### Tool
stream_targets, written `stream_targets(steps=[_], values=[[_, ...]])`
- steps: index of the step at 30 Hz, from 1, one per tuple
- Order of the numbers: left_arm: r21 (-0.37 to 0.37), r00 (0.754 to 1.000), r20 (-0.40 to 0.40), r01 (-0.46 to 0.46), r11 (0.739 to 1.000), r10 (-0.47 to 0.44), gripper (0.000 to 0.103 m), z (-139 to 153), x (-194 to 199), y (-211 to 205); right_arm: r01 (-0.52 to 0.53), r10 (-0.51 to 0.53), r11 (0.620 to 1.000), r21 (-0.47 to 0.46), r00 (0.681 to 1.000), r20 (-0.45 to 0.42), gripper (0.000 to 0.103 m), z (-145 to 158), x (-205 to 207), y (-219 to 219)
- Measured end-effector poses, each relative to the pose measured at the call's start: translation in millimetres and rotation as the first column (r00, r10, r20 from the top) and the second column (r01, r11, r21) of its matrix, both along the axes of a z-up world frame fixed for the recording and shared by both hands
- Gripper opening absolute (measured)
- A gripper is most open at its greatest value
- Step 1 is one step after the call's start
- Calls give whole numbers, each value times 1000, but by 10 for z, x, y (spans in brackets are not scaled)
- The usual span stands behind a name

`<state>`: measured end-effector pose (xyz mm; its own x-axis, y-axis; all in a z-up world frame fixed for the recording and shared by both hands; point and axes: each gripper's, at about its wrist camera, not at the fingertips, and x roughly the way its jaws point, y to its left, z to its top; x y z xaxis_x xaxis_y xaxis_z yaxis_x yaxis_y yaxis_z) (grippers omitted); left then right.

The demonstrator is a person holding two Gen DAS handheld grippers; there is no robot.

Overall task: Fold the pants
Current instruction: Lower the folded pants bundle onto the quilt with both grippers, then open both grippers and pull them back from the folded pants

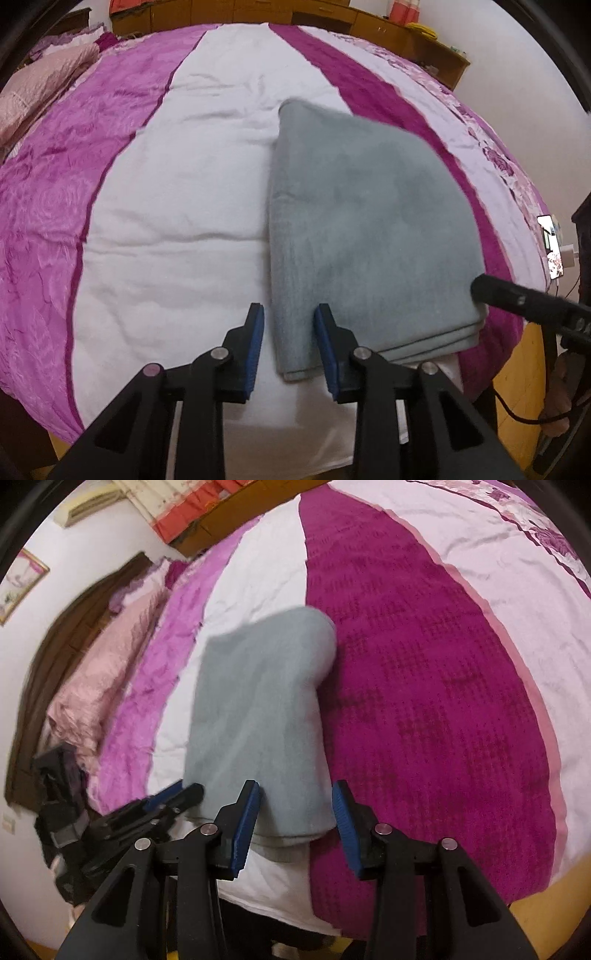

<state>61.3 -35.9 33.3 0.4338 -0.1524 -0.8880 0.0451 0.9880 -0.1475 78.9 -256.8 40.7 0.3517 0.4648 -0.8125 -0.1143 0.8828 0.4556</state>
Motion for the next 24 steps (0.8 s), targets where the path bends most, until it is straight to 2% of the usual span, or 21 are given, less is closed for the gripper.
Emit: stream_targets(steps=[3, 5, 9, 15, 19, 21, 23, 24], values=[[-18, 1000, 1, -2, 1000, 2, 33, -85, 11, 44, -7, 5, 999, -42, 999, -32, 35, -207, 19, 77], [-20, 1000, 9, 1, 1000, -1, 33, -93, 3, 58, -3, 2, 999, -45, 1000, -16, 39, -254, 8, 89], [1, 999, 35, 0, 1000, 0, 34, -67, -36, 21, -24, 24, 997, -74, 1000, 1, 42, -211, -10, 126], [4, 999, 37, -14, 1000, 14, 34, 55, -155, -18, -76, 94, 978, -194, 992, 86, 42, 3, -176, 205], [21, 999, 36, -3, 1000, 2, 34, 135, -271, -68, -90, 111, 973, -213, 990, 91, 42, 17, -311, 216], [30, 999, 42, 9, 1000, -10, 34, 153, -341, -102, -86, 107, 970, -228, 991, 84, 43, -18, -391, 235], [72, 999, 52, 12, 997, -16, 35, 134, -392, -138, -82, 105, 964, -252, 991, 80, 44, -62, -448, 242], [106, 999, 49, 10, 994, -15, 40, 95, -397, -156, -78, 103, 961, -266, 991, 82, 44, -80, -474, 247]])
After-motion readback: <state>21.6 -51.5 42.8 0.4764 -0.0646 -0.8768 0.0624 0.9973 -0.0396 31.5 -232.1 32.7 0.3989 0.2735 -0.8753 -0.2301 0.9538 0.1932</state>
